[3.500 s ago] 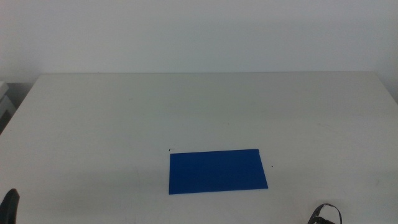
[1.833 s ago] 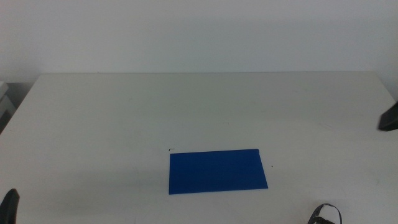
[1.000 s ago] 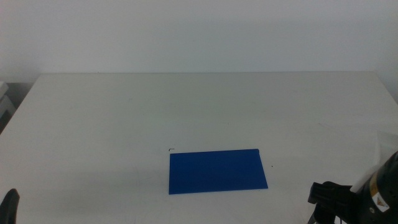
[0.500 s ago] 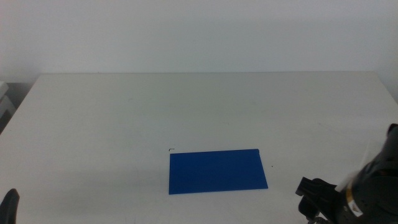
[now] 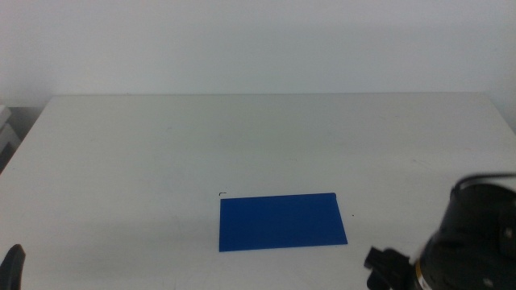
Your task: Use one arm to grab the shoe from the table and place it on the mat.
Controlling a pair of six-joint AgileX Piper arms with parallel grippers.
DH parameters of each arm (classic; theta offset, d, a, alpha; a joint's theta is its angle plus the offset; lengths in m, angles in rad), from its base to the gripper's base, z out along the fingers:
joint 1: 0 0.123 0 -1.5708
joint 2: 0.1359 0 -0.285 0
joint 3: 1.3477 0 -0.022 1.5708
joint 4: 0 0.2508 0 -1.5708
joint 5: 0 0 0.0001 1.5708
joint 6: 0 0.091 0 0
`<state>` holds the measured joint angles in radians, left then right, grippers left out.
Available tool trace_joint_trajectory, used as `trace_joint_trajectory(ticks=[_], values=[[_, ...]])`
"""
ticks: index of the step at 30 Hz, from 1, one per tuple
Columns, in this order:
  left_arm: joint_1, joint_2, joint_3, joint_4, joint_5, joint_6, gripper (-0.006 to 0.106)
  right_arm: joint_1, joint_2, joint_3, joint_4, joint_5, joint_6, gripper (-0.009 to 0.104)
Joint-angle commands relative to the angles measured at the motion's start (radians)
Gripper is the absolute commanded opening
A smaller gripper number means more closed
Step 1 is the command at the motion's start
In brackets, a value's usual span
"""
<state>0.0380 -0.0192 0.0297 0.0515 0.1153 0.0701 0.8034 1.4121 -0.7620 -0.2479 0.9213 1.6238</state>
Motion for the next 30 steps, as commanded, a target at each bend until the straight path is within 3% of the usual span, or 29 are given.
trace_joint_trajectory(ticks=[1,6,13,15,18,23,30], values=[[-0.005,-0.007,0.005,-0.009,-0.082,-0.006,0.094,-0.001,-0.024,0.037,-0.004,-0.06,0.005,0.092],[-0.005,-0.007,0.005,-0.009,-0.082,-0.006,0.094,-0.001,-0.022,0.114,-0.002,-0.194,0.022,0.092],[-0.005,-0.007,0.005,-0.009,-0.082,-0.006,0.094,-0.003,-0.002,0.13,-0.031,-0.2,0.025,0.082],[-0.005,-0.007,0.005,-0.009,-0.082,-0.006,0.094,-0.003,-0.002,0.13,-0.031,-0.21,0.025,0.074],[-0.005,-0.007,0.005,-0.009,-0.082,-0.006,0.094,-0.003,-0.002,0.13,-0.031,-0.218,0.025,0.052],[-0.005,-0.007,0.005,-0.009,-0.082,-0.006,0.094,-0.002,-0.023,0.128,-0.028,-0.217,-0.011,-0.004],[-0.005,-0.007,0.005,-0.009,-0.082,-0.006,0.094,-0.003,-0.085,0.063,-0.066,-0.128,-0.018,-0.004]])
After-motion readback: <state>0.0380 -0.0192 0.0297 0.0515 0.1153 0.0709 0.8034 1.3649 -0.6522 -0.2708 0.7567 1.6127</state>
